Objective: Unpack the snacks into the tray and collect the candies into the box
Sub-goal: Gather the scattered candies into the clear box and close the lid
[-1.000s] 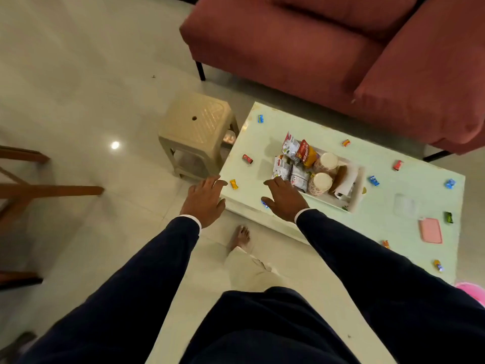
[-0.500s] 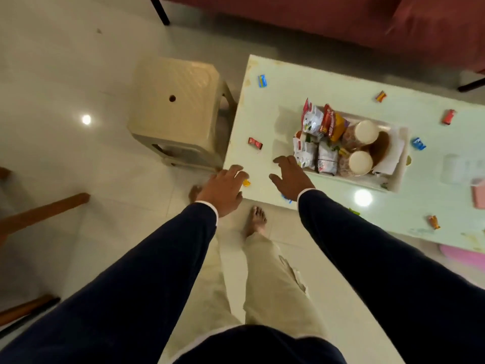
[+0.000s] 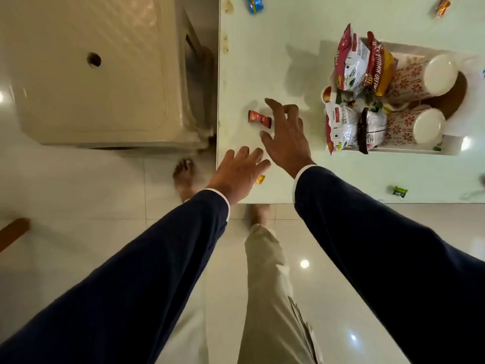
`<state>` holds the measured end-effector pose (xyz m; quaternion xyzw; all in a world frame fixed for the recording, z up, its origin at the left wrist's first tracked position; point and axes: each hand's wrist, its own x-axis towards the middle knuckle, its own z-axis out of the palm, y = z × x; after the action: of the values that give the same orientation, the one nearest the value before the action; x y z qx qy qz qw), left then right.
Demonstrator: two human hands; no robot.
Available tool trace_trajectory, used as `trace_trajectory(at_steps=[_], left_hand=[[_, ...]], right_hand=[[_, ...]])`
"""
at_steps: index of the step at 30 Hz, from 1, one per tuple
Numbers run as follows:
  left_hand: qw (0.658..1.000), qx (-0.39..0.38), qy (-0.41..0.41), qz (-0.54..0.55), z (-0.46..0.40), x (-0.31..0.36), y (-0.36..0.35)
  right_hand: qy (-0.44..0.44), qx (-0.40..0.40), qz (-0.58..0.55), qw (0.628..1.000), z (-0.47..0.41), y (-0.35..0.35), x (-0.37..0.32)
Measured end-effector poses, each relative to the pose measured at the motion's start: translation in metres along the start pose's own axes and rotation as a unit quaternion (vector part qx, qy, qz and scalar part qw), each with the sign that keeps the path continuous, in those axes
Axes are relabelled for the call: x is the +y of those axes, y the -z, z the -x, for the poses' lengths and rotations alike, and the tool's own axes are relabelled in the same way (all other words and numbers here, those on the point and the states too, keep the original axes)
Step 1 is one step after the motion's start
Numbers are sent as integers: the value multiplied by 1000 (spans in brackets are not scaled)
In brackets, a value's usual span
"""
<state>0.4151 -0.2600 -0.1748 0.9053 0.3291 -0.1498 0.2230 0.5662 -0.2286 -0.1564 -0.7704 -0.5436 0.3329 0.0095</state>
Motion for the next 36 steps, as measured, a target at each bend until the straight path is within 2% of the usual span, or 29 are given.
trace_trajectory(at_steps=[3,5,6,7,8,9,10,11,12,14,19,25,29,36], left_hand=[[998,1,-54,-34,-6,-2,-4],[999,-7,-50,-3,-6,-7,-8],[997,-8,-20,72,-5,-11,-8],[979,-23,34,199,-2,-15,-4],[934,-43,99,341,0,-18,2],[865,-49,162,472,3,-22,9],[796,-38,217,564,6,-25,16],[746,-20,256,614,10,-30,25],[714,-7,281,641,15,-34,34],[691,8,294,661,25,-42,53],[710,11,256,656,38,-31,118],[780,-4,161,605,17,34,198],[813,-19,118,570,-6,94,230],[847,-42,42,528,-47,250,248]], right_hand=[[37,16,78,996,-12,-5,-11],[56,14,99,993,-19,-7,-17],[57,1,87,995,-23,-7,-19],[52,-19,64,996,-26,-7,-20],[39,-43,31,998,-28,-6,-20],[15,-65,-19,998,-28,-2,-20],[-19,-86,-85,992,-26,3,-21],[-59,-104,-158,980,-22,9,-21],[-93,-115,-220,964,-16,15,-23],[-126,-108,-300,939,3,29,-26],[-128,-57,-397,907,73,78,-37],[-119,2,-370,921,144,157,-17],[-139,34,-339,930,180,203,34],[-143,117,-398,898,242,265,175]])
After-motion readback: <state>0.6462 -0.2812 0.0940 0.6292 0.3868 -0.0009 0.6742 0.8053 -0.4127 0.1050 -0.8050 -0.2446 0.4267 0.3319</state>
